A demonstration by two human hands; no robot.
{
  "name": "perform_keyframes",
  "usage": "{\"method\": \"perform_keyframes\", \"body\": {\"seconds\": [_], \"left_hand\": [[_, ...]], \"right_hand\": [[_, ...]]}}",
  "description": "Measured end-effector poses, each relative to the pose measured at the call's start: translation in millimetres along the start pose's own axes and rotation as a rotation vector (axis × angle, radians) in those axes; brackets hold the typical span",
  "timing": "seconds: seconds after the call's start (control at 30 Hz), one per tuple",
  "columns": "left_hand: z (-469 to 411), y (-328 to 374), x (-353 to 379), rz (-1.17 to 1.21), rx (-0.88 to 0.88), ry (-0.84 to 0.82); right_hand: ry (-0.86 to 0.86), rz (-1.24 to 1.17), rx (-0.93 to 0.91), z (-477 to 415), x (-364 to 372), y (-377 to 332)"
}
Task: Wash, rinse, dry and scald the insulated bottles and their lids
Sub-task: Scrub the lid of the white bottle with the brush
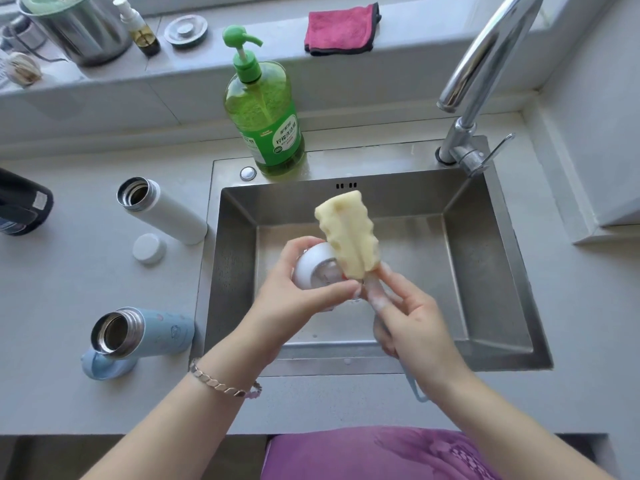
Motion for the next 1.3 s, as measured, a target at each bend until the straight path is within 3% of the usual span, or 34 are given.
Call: {"method": "perform_keyframes", "body": {"seconds": [0.17, 0.27, 0.4, 0.5, 0.73, 0.9, 1.0, 1.13, 1.3], "left_hand": [[0, -10, 0, 0.057, -0.031, 0.133], [3, -10, -9, 0.343, -0.154, 0.132], [3, -8, -4, 0.608, -0.227, 0.056], [2, -6, 2, 0.541, -0.143, 0.006], [-1, -4, -9, 0.443, -0.032, 0.084], [5, -1, -2, 0.079, 0.094, 0.119], [2, 2, -4, 0.125, 0.133, 0.194], [9, 4, 8, 0.012, 0.155, 0.071], [-6, 3, -3, 0.217, 0.043, 0.166]], "right_hand": [[0.019, -0.024, 0.035, 1, -6, 2], [0.103, 0.045, 0.072, -6, -26, 3], [0.008, 0.285, -0.029, 2, -15, 7], [-0.012, 0.405, -0.145, 12, -1, 5], [0.011, 0.347, -0.104, 6, -4, 9], [0.045, 0.384, -0.121, -2, -11, 12], [0.048, 0.380, -0.168, 9, -8, 11], [0.078, 0.382, -0.164, -2, -15, 10], [0.022, 0.386, -0.143, 9, -13, 13]]}}
Point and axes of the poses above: each hand's wrist, its own z-axis away from the middle knuckle, its own x-axis out of the palm, y = z × x, the point moved 1 cm from there along -z, towards the middle knuckle, and after that the axes turned 5 degrees about z, right-handed, at the moved point
